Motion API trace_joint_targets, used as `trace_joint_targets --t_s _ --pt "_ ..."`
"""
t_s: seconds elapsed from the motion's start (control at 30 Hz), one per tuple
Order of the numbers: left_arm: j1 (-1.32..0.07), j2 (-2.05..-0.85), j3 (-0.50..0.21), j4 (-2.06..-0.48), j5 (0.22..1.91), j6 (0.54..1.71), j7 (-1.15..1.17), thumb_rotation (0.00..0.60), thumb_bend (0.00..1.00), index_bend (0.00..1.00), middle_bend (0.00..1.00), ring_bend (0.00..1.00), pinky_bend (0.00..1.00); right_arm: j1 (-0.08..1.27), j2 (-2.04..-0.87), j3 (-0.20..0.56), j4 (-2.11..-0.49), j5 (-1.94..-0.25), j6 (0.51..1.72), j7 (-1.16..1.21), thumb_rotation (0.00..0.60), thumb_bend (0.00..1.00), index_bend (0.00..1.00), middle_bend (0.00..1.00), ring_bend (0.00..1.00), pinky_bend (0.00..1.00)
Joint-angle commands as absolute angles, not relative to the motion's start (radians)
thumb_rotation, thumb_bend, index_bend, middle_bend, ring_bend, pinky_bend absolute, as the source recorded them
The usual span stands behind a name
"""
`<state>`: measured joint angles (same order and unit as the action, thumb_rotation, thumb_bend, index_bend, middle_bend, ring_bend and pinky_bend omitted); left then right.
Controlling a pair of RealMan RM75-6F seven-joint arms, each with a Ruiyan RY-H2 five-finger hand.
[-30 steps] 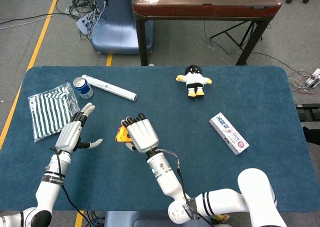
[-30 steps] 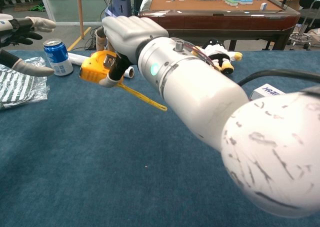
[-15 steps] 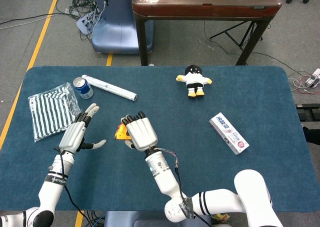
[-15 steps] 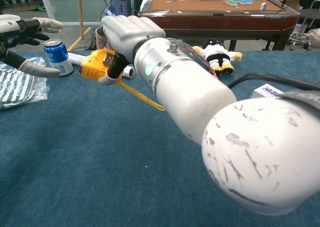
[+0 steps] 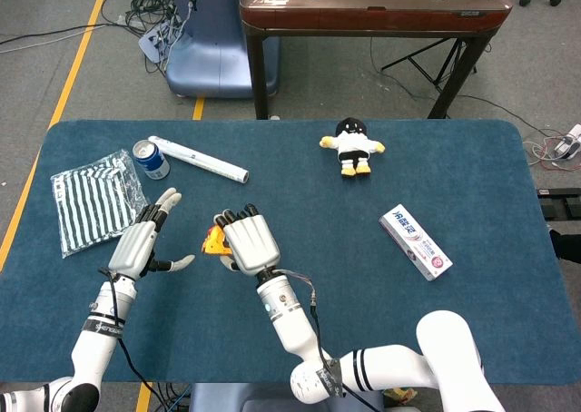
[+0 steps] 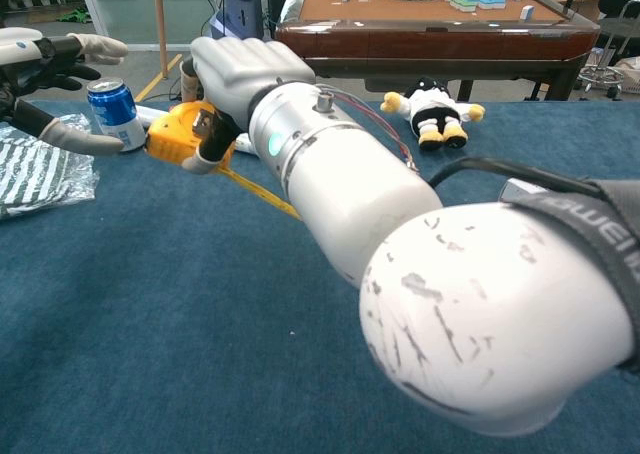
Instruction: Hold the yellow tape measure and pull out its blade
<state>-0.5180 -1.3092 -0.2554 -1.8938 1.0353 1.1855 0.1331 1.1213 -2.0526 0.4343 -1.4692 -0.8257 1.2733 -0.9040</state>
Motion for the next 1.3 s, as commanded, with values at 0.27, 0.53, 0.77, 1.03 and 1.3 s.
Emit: trace_joint_targets --t_s 0.27,0.53,0.77,1.03,1.3 --pt "-0.52 -1.314 -0.255 -1.894 1.033 1.193 0.135 0.6 0.12 0.0 0.0 0.0 0.0 1.135 -2.078 0.459 -1.438 -0.823 1.269 -0.896 0.6 0.51 0.57 0.54 0.42 0.24" --pt "-0.523 -1.319 -0.256 -1.889 1.031 1.194 0.133 0.6 0.12 0.0 0.0 0.0 0.0 1.15 -2.099 0.479 -1.409 -0.822 1.256 -0.884 0.6 0.51 0.57 0.54 0.42 0.24" --pt "-0.527 -1.324 -0.26 -1.879 1.021 1.191 0.13 0.6 0.12 0.0 0.0 0.0 0.0 1.161 -2.114 0.487 -1.385 -0.818 1.241 -0.878 0.6 0.51 0.57 0.54 0.42 0.24" --pt "-0.53 -1.329 -0.26 -1.871 1.013 1.187 0.128 0.6 0.12 0.0 0.0 0.0 0.0 1.174 -2.125 0.499 -1.363 -0.815 1.23 -0.874 0.6 0.51 0.57 0.54 0.42 0.24" --pt "-0.53 -1.329 -0.259 -1.867 1.008 1.183 0.122 0.6 0.12 0.0 0.0 0.0 0.0 1.187 -2.138 0.511 -1.334 -0.812 1.222 -0.87 0.6 0.51 0.57 0.54 0.42 0.24"
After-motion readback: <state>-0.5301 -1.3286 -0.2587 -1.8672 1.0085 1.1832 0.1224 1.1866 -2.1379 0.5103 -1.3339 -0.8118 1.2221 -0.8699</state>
